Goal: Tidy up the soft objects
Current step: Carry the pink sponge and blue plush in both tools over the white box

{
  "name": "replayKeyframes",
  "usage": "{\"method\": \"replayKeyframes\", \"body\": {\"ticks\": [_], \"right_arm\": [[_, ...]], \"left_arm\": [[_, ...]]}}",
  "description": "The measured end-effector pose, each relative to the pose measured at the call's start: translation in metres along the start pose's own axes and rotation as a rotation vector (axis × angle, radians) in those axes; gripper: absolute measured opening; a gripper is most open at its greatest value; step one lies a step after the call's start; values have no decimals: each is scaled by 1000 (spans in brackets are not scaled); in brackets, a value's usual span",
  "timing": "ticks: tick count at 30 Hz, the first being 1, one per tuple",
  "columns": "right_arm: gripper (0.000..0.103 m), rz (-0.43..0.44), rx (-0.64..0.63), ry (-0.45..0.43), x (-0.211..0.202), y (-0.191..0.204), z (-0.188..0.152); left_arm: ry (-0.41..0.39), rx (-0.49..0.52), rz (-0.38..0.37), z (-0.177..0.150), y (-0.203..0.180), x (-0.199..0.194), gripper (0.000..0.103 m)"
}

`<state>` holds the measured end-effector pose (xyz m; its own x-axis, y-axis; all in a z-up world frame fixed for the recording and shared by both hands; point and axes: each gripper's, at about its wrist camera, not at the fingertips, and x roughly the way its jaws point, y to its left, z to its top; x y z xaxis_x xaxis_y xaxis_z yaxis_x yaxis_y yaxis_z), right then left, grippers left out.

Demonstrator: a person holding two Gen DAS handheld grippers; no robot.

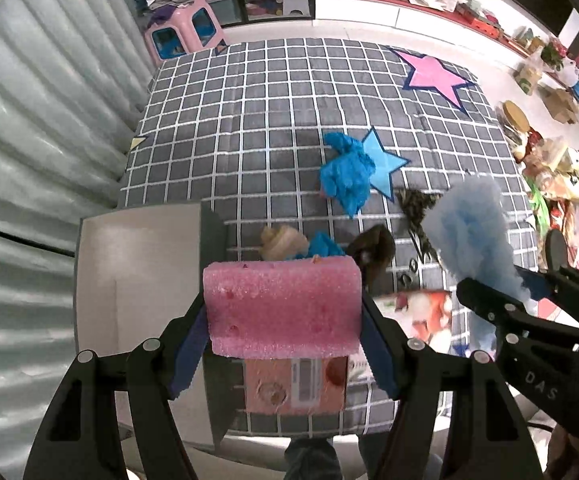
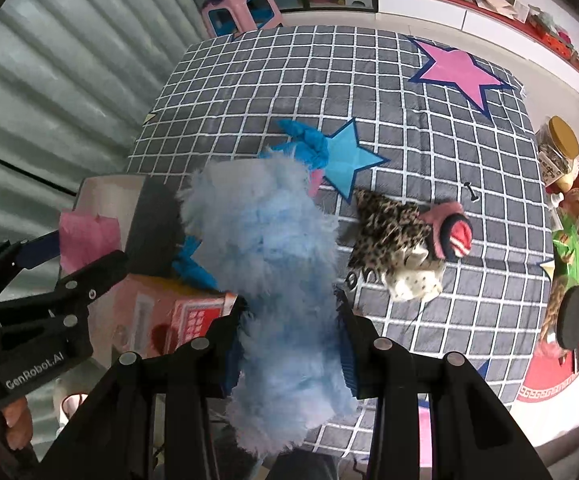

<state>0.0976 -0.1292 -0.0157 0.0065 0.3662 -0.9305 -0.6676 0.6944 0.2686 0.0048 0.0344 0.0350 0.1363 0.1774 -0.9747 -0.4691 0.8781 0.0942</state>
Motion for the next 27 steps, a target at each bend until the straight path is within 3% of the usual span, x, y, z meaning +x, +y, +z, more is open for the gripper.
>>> {"method": "replayKeyframes", "body": {"ticks": [14, 27], "right_arm": [[41, 0, -19, 48, 2, 35, -45], [41, 13, -195, 68, 2, 102, -50]], "left_arm": [[21, 48, -6, -56, 29, -6, 73], [10, -109, 12, -85, 93, -8, 73]]}}
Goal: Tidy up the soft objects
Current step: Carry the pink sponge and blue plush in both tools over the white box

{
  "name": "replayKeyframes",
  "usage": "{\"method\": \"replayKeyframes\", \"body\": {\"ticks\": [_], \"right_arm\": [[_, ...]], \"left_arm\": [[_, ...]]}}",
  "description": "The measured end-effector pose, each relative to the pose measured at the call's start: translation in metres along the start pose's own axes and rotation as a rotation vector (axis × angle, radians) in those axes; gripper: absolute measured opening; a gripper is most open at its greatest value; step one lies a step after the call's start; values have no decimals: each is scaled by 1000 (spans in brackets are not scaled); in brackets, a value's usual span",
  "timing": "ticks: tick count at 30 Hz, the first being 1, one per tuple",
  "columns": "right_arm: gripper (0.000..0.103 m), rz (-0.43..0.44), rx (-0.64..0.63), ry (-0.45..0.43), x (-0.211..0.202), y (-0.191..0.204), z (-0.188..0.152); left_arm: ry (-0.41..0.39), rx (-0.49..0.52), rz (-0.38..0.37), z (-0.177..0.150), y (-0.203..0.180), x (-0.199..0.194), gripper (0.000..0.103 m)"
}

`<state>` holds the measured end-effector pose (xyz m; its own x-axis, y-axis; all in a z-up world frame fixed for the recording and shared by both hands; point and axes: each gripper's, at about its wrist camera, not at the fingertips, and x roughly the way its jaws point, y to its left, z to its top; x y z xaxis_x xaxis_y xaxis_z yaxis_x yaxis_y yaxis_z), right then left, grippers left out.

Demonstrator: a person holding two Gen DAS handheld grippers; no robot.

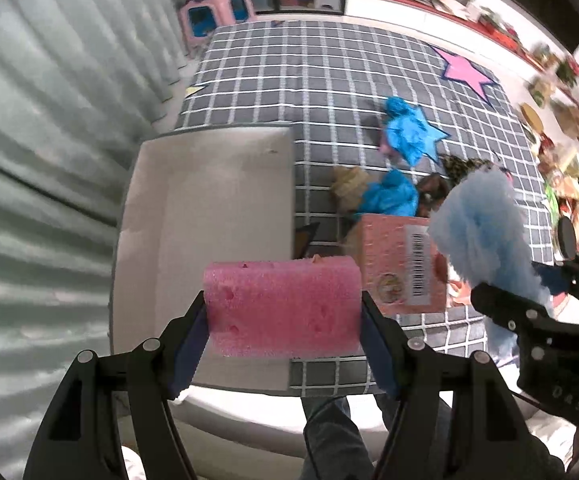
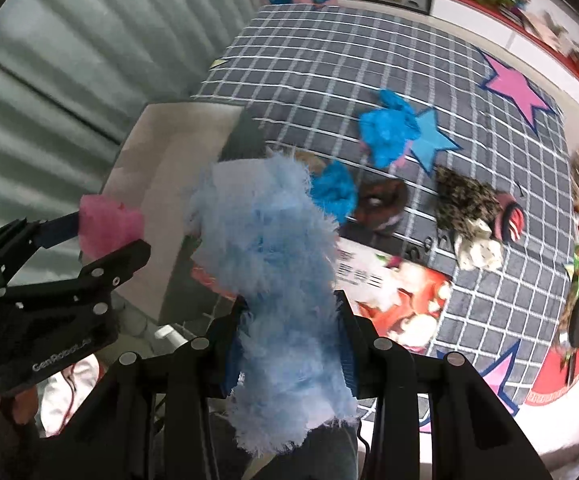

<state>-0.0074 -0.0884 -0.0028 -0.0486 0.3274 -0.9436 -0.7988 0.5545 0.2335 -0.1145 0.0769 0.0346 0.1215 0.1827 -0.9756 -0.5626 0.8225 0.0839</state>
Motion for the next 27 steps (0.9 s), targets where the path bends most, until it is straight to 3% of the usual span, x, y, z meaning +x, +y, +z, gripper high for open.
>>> {"method": "replayKeyframes", "body": {"ticks": [15, 27], "right_arm": [[41, 30, -193, 42, 26, 86, 26], [41, 67, -245, 68, 52, 132, 42]], "left_arm": [[43, -230, 69, -38, 94, 19, 73], [76, -308, 93, -50, 127, 33, 73]]}}
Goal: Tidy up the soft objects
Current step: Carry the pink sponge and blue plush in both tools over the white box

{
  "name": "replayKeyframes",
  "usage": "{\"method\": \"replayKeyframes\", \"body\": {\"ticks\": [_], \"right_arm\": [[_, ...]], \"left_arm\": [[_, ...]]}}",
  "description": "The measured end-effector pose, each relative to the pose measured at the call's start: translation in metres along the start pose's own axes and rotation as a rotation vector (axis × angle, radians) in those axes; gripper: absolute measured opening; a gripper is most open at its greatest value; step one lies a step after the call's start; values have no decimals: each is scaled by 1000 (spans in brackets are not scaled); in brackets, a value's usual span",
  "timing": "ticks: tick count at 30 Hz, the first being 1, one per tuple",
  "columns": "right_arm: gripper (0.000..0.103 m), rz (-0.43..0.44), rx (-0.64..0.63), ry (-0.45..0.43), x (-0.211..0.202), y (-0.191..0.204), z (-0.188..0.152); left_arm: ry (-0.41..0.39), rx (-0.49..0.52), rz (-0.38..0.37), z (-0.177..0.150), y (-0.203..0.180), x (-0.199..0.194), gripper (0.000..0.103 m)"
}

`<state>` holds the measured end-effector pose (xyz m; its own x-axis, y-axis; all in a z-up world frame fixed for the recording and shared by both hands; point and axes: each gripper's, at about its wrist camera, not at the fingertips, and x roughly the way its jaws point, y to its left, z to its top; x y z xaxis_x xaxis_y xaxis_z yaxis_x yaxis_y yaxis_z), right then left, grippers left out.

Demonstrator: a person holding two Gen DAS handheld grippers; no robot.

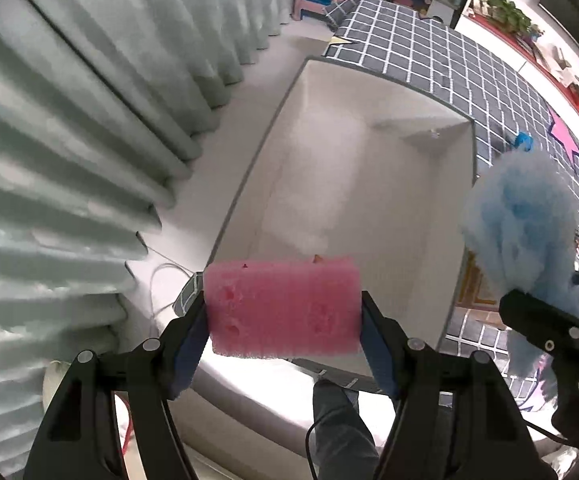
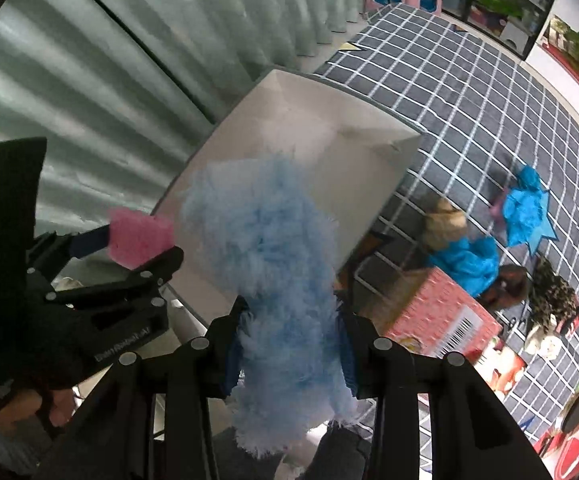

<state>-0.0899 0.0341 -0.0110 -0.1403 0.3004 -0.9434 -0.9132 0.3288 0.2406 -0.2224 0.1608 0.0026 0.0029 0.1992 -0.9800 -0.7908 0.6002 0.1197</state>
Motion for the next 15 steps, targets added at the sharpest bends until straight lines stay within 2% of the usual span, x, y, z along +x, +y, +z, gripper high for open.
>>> {"method": "replayKeyframes", "body": {"ticks": [15], "right_arm": [[41, 21, 30, 38, 28, 10, 20]], "left_arm": [[38, -34, -12, 8, 8, 24, 73]]}}
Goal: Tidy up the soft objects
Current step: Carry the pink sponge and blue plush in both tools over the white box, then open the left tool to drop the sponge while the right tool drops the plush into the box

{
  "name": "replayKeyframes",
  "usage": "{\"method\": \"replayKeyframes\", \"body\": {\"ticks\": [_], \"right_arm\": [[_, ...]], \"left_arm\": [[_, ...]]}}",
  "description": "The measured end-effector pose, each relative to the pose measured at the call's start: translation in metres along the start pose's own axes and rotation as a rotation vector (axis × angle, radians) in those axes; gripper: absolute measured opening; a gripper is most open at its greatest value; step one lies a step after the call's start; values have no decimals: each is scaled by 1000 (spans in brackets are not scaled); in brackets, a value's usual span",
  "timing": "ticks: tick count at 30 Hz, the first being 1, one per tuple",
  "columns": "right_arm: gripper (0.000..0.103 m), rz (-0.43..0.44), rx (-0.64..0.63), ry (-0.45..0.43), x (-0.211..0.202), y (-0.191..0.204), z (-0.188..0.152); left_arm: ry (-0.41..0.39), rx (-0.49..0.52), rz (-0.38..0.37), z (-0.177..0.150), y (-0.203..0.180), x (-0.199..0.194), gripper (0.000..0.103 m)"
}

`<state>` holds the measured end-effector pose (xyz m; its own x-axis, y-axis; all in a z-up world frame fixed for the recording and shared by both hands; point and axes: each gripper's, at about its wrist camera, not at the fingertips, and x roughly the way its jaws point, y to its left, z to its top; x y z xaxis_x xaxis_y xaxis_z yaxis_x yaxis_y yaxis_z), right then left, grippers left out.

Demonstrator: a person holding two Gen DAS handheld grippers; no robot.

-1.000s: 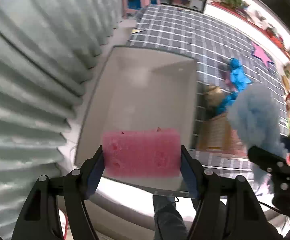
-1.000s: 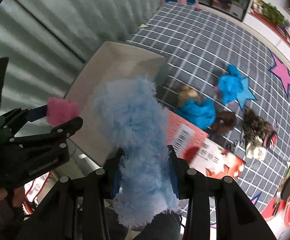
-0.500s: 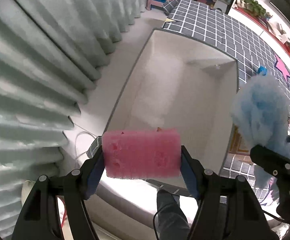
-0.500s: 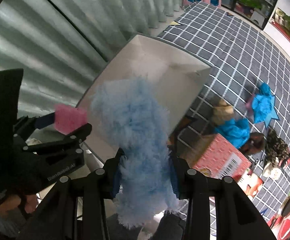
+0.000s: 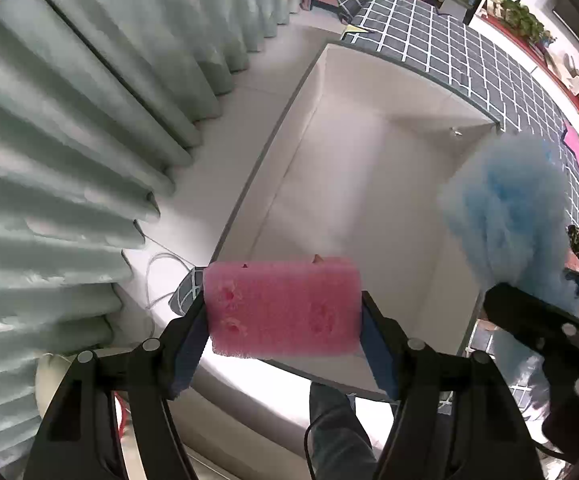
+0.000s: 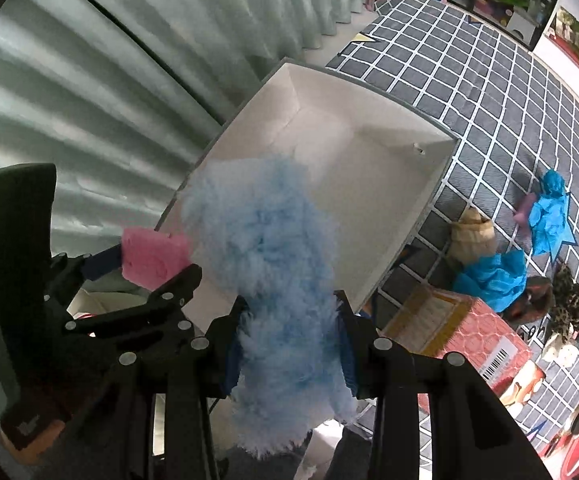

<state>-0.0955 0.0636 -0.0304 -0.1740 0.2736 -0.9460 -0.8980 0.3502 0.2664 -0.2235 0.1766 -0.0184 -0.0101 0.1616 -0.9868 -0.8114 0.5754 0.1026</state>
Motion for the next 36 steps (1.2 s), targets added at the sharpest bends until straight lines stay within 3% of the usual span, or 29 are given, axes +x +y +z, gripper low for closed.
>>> {"method": "replayKeyframes", "body": {"ticks": [16, 26, 36], "right_arm": [[41, 12, 46, 29, 25, -7, -3], [41, 37, 95, -20, 37, -14, 4], [41, 28, 90, 69, 75, -11, -1]], "left_arm": [[36, 4, 3, 4, 0, 20, 73], [49, 17, 9, 3, -8, 35, 73], [103, 55, 8, -1, -17, 61, 73]]}}
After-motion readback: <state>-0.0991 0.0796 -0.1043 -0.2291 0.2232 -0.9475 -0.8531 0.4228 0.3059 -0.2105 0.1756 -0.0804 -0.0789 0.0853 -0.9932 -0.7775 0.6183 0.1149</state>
